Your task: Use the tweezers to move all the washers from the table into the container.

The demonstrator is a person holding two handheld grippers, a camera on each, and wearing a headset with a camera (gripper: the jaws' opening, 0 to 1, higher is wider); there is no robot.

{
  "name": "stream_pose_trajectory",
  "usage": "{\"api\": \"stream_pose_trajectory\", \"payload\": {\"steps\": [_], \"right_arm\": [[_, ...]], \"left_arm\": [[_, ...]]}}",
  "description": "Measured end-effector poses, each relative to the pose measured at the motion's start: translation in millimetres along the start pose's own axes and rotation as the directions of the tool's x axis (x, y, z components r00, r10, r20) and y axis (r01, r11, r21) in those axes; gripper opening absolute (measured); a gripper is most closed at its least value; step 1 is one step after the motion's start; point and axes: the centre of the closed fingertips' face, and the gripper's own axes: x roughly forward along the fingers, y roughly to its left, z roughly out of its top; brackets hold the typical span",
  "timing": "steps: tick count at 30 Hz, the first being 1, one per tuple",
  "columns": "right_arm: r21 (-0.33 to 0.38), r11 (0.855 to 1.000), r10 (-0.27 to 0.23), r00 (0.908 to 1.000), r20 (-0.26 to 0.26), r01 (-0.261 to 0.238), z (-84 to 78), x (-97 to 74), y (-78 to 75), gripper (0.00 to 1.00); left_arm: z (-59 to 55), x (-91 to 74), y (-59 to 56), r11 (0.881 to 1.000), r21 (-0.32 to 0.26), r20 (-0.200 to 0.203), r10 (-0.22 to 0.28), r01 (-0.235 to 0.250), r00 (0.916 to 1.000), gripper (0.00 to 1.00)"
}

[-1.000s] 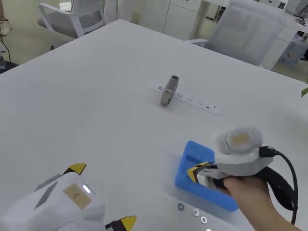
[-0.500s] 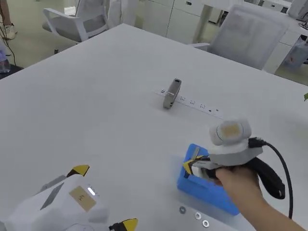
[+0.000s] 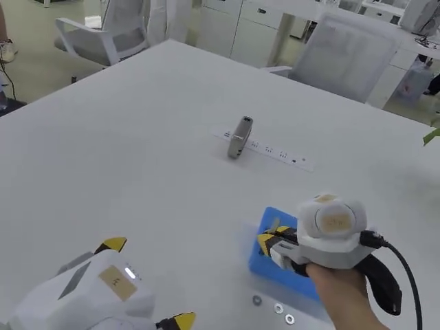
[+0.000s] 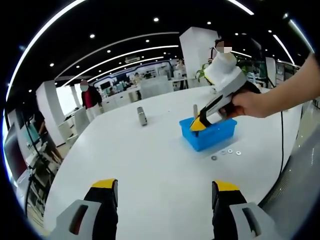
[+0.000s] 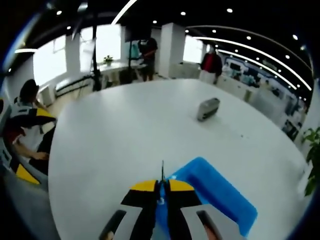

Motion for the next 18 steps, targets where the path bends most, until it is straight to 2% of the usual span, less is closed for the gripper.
{"api": "stream_pose_trajectory", "payload": {"steps": [3, 4, 8, 12, 18], "right_arm": [[0.026, 1.0, 0.004, 0.9997, 0.024, -0.005, 6.7, -10.1, 1.4, 0.03], [0.03, 1.0, 0.006, 0.9992, 0.04, -0.008, 11.5, -19.0, 3.1, 0.03], [0.028, 1.0, 0.011, 0.9964, 0.084, -0.013, 24.3, -36.1, 11.5, 0.03], [0.058, 0.998, 0.026, 0.9922, 0.122, -0.033, 29.8, -49.4, 17.7, 0.03], [0.047, 0.998, 0.032, 0.9926, 0.117, -0.038, 21.8, -60.3, 31.6, 0.03]], "left_arm": [[0.4, -0.3, 0.4, 1.0, 0.001, 0.002, 0.003, -0.003, 1.0, 0.78], [0.6, -0.4, 0.5, 1.0, 0.001, 0.003, 0.003, -0.003, 1.0, 0.78], [1.2, -0.5, 0.3, 1.0, 0.001, 0.006, 0.002, -0.002, 1.0, 0.78], [1.6, -0.6, -0.6, 1.0, 0.008, 0.009, -0.001, 0.001, 1.0, 0.78], [1.2, -0.3, -1.2, 1.0, 0.007, 0.009, -0.004, 0.004, 1.0, 0.78]]}}
